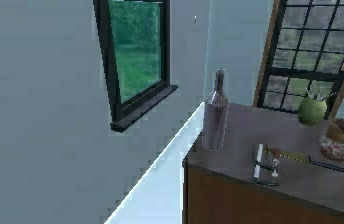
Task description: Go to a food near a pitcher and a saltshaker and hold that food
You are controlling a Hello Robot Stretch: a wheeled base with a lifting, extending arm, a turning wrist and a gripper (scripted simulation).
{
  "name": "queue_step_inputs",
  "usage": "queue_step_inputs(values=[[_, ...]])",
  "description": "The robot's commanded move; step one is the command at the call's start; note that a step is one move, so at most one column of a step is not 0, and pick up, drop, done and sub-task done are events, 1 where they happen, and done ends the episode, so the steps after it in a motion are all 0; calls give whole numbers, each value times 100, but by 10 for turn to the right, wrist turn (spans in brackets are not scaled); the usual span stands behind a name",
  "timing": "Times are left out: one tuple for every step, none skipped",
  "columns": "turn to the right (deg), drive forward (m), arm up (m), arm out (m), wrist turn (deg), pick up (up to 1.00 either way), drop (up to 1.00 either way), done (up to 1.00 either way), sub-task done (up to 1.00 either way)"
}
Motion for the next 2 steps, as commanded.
queue_step_inputs(values=[[0, 0, 8, 0, 0, 0, 0, 0, 0], [0, 0, 0, 0, 0, 0, 0, 100, 0]])
